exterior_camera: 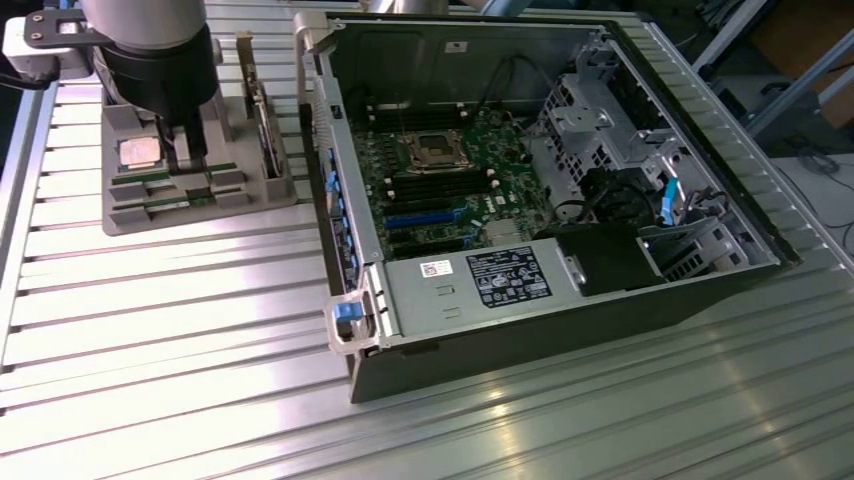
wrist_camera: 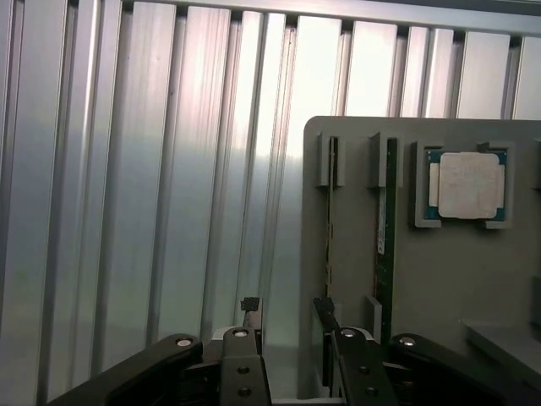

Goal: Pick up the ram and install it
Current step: 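Pick up the ram and move it above insertion slot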

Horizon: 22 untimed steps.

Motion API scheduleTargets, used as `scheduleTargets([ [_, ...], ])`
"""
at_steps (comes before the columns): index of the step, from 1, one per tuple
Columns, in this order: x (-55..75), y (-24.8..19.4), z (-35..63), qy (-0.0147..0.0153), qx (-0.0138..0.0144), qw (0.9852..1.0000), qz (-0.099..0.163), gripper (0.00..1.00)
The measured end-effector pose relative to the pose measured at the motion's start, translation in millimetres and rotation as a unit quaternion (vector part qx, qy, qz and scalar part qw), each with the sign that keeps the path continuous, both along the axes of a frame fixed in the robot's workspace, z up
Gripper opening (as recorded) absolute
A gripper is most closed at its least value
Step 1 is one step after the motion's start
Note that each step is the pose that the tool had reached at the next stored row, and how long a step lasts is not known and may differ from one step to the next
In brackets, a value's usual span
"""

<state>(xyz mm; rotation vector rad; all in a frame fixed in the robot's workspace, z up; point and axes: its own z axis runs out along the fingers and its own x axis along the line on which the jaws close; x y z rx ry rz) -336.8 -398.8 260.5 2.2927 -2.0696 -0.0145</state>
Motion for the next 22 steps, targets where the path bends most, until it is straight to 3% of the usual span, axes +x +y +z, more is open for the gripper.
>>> scheduleTargets([
  [22, -1.2, 0.0, -7.8, 0.0, -0.0003, 1.0, 0.0, 0.36],
])
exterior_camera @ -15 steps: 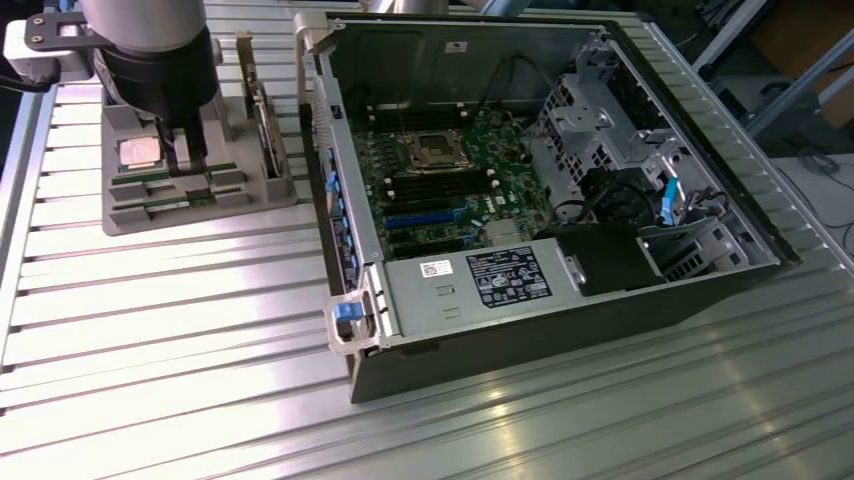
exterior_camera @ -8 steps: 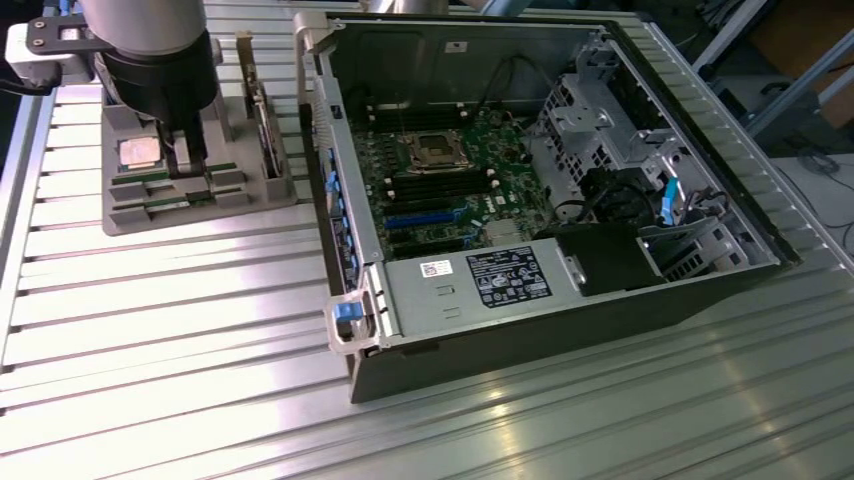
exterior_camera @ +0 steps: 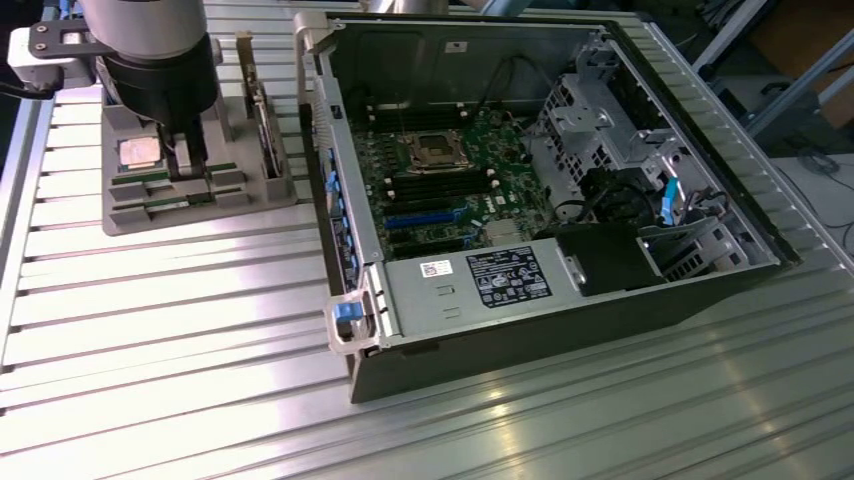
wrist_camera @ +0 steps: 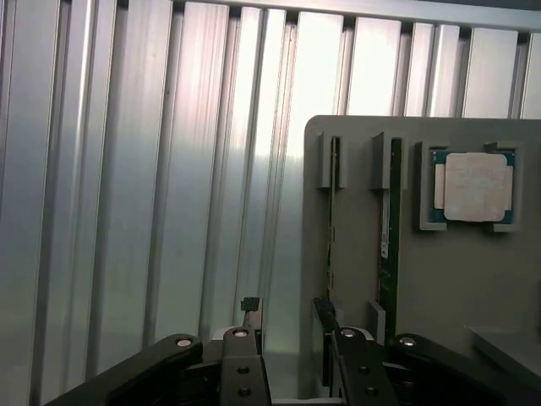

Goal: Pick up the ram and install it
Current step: 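Pick up the ram and move it above insertion slot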

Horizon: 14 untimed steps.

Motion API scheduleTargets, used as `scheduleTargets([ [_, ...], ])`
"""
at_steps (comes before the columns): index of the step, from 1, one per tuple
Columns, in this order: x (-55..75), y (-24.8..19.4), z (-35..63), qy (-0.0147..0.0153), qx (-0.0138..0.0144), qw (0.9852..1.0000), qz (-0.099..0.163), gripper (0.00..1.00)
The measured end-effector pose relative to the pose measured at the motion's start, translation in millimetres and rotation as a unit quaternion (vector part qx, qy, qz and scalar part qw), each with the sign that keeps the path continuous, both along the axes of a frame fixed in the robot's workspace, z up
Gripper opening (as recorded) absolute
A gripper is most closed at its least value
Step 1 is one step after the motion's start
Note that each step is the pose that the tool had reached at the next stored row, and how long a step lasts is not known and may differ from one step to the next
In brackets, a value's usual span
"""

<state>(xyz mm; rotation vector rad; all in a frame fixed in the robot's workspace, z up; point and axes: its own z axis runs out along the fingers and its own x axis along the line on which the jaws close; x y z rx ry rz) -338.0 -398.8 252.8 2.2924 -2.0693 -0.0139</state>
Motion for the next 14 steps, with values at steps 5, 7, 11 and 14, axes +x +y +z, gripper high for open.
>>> scheduleTargets([
  [5, -0.1, 0.0, -1.6, 0.0, 0.0, 1.0, 0.0, 0.36],
  [7, -0.1, 0.0, -2.3, 0.0, 0.0, 1.0, 0.0, 0.36],
  [11, -0.2, 0.0, -4.0, 0.0, -0.0002, 1.0, 0.0, 0.36],
  [14, -0.2, 0.0, -5.1, 0.0, -0.0004, 1.0, 0.0, 0.36],
])
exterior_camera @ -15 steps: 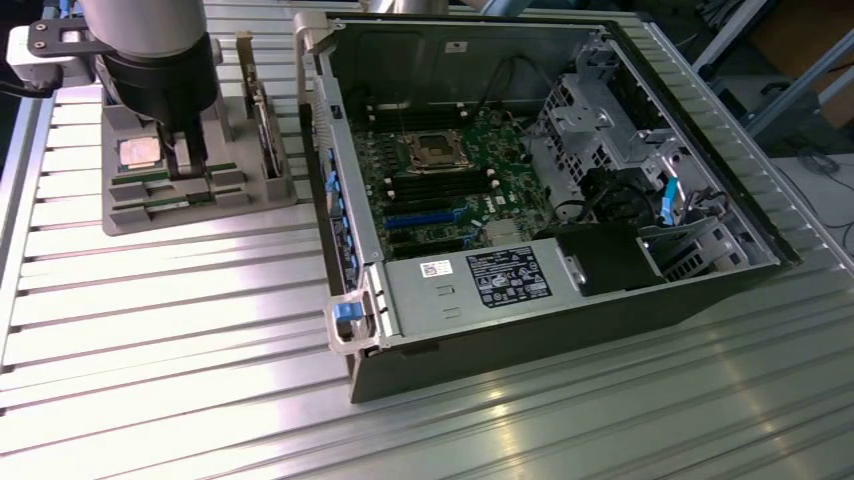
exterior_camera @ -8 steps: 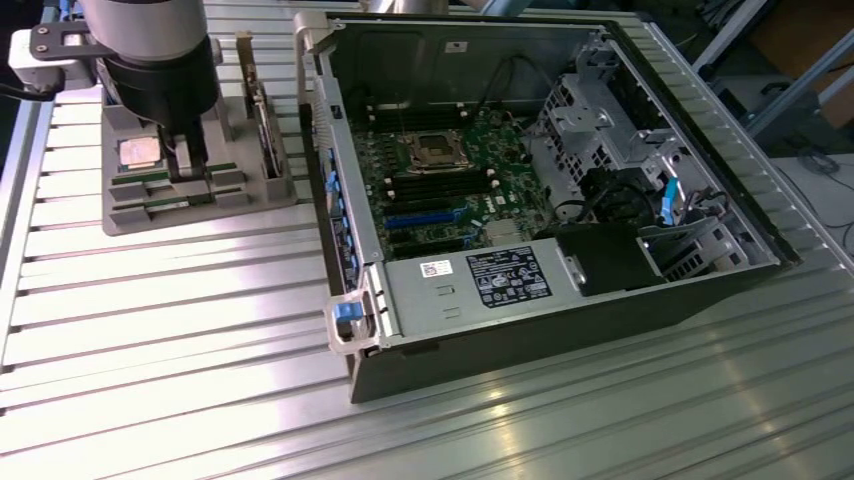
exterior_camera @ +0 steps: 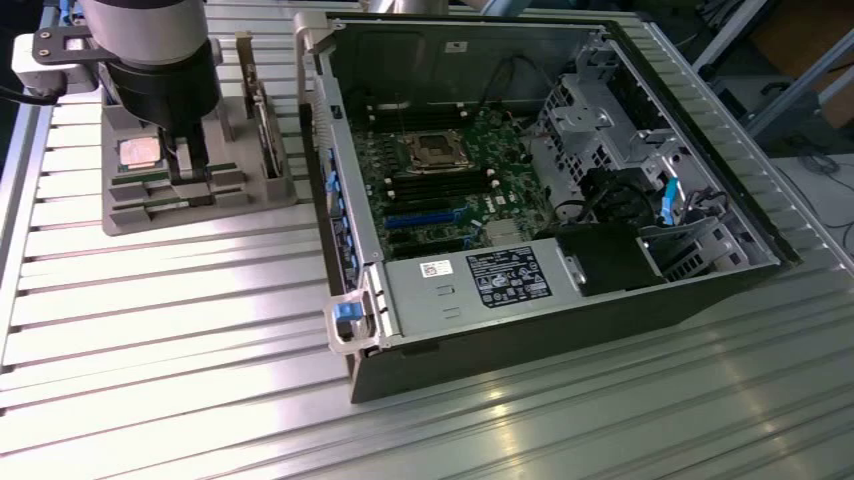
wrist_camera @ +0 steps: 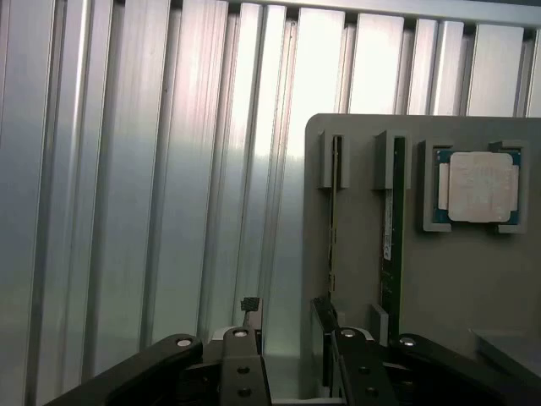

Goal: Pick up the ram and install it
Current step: 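Pick up the ram and move it above insertion slot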

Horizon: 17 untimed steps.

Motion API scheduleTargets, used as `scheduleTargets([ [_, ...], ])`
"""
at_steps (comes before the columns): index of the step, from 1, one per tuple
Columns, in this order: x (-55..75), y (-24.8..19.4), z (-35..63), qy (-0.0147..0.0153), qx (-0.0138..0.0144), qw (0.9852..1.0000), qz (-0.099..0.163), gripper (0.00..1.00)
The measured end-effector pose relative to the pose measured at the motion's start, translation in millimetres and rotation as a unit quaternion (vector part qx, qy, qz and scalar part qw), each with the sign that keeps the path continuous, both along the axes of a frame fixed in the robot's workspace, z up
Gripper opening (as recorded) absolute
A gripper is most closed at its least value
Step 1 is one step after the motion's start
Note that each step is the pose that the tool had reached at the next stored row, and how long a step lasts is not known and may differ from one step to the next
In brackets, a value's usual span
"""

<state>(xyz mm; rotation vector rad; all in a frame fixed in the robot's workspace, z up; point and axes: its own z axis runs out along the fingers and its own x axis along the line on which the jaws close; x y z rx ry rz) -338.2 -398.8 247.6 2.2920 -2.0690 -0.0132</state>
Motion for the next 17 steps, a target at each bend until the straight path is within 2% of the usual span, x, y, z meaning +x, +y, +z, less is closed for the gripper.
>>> scheduleTargets([
  [17, -0.1, 0.0, -6.3, 0.0, -0.0028, 1.0, 0.0, 0.36],
])
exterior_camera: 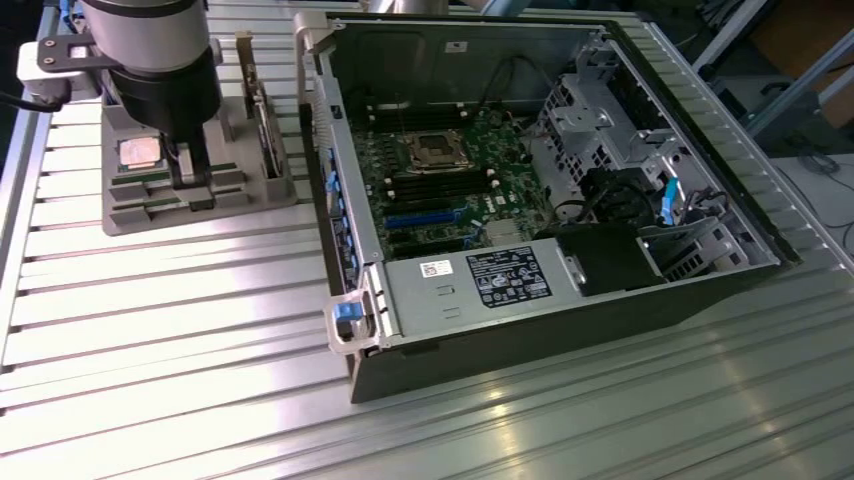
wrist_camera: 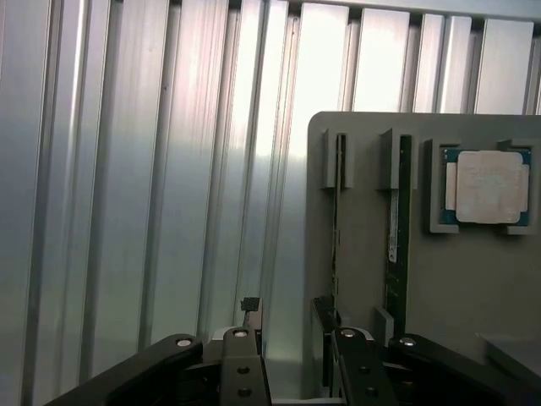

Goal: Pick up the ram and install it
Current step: 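Pick up the ram and move it above insertion slot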

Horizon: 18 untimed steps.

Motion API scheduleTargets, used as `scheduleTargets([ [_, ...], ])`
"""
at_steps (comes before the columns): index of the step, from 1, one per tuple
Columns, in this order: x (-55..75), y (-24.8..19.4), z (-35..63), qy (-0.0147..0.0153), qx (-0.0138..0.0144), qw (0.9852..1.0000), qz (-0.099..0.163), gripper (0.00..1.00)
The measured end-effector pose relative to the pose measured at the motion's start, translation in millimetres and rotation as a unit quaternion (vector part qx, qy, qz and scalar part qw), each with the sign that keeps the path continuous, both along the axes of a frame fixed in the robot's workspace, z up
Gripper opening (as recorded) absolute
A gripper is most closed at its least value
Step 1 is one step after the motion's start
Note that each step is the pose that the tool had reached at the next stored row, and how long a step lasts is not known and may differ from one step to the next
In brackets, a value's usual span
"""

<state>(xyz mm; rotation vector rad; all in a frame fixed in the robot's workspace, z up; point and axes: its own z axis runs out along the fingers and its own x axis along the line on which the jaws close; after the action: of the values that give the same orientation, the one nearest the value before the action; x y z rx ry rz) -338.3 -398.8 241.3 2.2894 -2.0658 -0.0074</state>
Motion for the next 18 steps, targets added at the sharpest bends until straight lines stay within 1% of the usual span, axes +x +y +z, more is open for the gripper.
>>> scheduleTargets([
  [7, -2.9, 0.0, -4.2, 0.0001, -0.0009, 1.0, 0.0, 0.36],
  [18, -5.7, 0.0, -11.6, 0.0, -0.001, 1.0, 0.0, 0.36],
])
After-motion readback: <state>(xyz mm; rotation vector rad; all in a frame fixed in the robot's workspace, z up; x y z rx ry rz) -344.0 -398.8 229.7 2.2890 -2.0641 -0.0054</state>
